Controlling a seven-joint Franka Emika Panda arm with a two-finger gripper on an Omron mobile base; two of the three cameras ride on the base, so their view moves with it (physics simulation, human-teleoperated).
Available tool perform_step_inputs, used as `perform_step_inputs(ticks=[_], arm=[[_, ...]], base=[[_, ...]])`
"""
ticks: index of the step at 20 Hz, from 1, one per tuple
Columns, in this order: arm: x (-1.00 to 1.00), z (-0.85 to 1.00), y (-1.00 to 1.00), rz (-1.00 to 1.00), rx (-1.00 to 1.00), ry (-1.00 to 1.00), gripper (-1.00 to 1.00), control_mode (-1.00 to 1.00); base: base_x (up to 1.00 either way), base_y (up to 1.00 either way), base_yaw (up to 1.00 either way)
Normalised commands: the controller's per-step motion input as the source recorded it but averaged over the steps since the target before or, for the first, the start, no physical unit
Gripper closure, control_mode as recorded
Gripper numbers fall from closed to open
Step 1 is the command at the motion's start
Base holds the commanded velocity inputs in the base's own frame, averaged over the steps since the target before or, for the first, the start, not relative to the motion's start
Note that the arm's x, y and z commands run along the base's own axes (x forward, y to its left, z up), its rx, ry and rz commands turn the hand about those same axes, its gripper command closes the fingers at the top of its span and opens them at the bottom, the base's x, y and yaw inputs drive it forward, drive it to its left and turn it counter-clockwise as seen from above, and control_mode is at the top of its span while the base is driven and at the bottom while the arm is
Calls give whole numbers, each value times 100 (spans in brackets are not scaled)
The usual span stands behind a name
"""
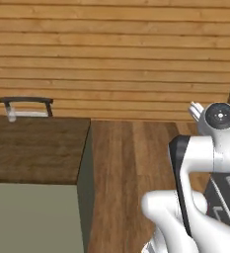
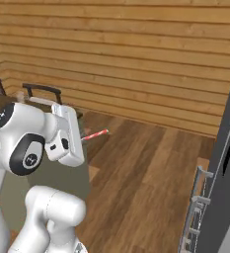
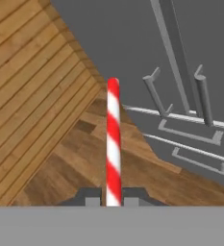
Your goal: Take a straw from the drawer in front and place it inside the glass cup on the dining counter.
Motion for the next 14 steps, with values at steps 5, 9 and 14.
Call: perform_step_inputs(ticks=[5,9,14], arm=[[0,0,0,0,0,0,100,100],[0,0,0,0,0,0,100,100],[0,0,0,0,0,0,100,100]], base=[[68,-28,0],[99,0,1],[100,-13,8]])
